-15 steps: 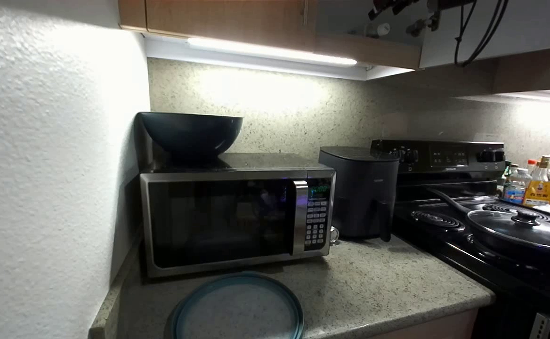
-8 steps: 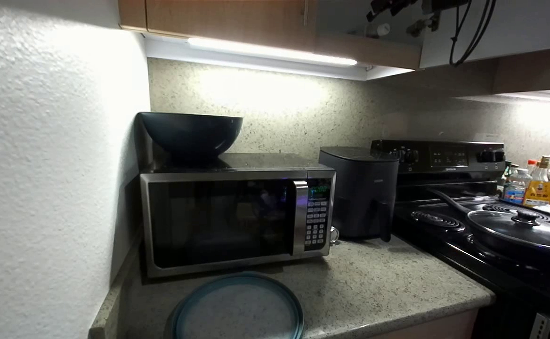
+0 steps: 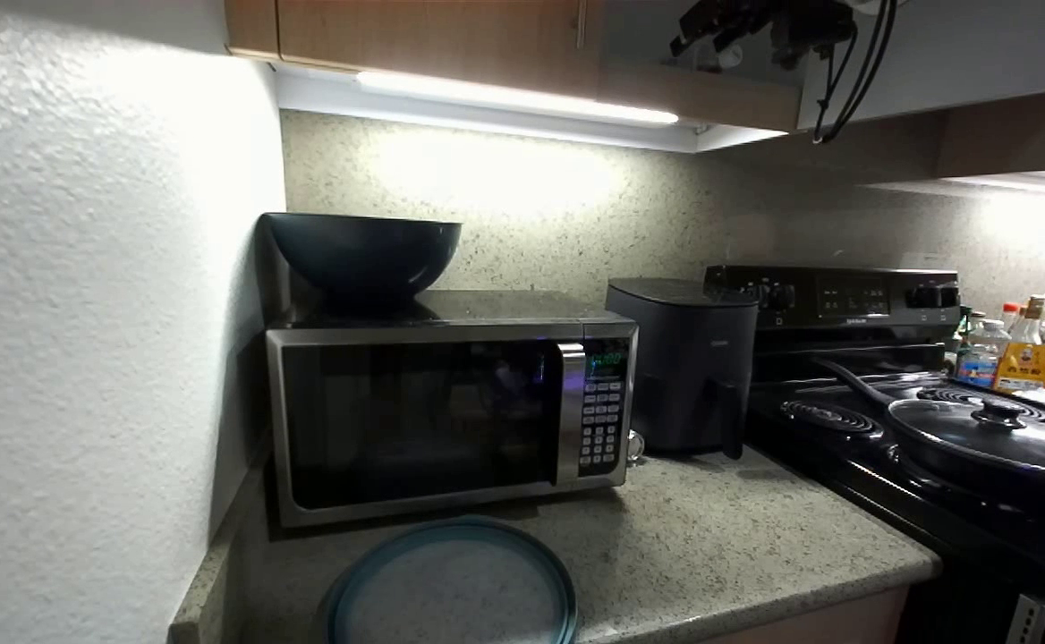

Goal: Take the bottle out of the open cabinet and place it on the countertop next to the microwave

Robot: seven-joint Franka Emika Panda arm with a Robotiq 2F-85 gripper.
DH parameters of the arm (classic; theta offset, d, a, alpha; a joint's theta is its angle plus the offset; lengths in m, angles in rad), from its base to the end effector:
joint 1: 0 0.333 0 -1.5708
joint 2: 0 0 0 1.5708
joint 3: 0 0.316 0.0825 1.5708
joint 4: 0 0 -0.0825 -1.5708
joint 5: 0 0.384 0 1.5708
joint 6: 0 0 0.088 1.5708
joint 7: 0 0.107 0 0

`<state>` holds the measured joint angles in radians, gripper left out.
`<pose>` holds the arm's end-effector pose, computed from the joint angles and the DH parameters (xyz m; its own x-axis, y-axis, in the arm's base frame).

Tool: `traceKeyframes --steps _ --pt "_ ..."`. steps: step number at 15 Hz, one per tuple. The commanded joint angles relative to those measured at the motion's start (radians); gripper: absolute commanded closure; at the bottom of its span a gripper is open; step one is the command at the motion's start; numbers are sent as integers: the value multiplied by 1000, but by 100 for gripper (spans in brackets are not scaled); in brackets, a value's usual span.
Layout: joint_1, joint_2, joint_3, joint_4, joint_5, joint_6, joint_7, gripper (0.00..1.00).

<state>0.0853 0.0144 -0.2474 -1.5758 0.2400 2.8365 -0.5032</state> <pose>0.5922 -0.1077 0.7709 0.3210 0.2242 0.9202 -0.0074 -0.9710 0.2391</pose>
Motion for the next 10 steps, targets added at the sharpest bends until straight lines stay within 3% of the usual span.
traceKeyframes --steps 1,2,3,6,7,10 --pt "-7 44 -1 47 50 37 -69 0" --pt "-9 52 -2 55 44 44 -66 0" --pt "-10 57 -1 60 43 56 -67 22" --pt "-11 68 0 71 32 96 -68 40" --pt "-11 65 -3 70 17 103 -55 10" --pt "-7 30 -38 49 -95 66 41 2"
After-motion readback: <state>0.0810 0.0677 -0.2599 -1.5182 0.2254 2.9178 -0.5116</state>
